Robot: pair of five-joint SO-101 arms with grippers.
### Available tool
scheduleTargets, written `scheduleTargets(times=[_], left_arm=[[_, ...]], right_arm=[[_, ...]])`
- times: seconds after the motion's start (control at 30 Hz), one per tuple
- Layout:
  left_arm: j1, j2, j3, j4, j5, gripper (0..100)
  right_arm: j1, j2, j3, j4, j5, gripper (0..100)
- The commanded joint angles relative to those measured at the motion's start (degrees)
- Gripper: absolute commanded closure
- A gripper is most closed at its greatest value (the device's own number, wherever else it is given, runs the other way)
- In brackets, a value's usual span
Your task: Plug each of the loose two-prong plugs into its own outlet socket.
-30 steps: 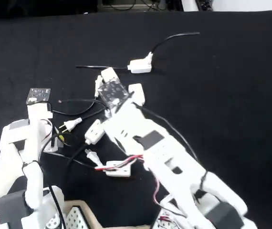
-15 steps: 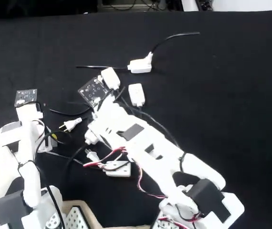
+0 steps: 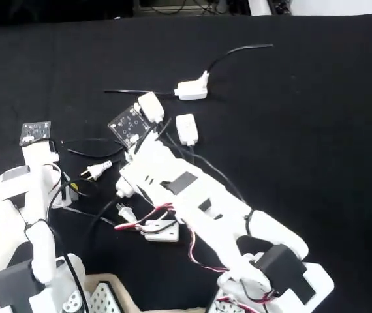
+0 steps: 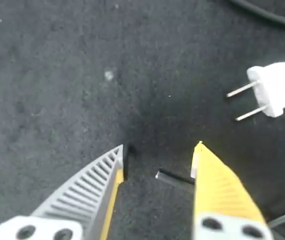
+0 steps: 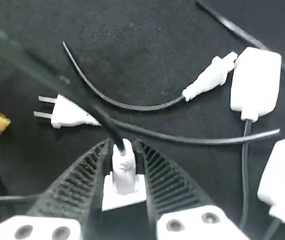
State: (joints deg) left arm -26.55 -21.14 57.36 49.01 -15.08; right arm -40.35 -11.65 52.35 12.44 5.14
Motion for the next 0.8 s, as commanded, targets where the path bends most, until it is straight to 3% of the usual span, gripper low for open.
scheduleTargets(times=[0.0,0.23,0.5,0.77], left_arm=[[-0.04,-1.58,-1.27,-0.79,0.44,78],[0.57,-5.71,-4.62,2.9,0.44,77],[12.0,-23.74,-10.68,18.64,-0.35,77],[19.56,-13.98,-11.03,22.51,-6.68,73]], right_arm=[[-0.44,-0.92,-0.22,-0.79,0.35,98.6],[2.64,-12.62,-0.31,9.32,0.0,98.7],[12.48,-27.12,-0.13,22.15,-0.09,98.7],[16.7,-27.82,4.44,20.75,0.44,98.6]])
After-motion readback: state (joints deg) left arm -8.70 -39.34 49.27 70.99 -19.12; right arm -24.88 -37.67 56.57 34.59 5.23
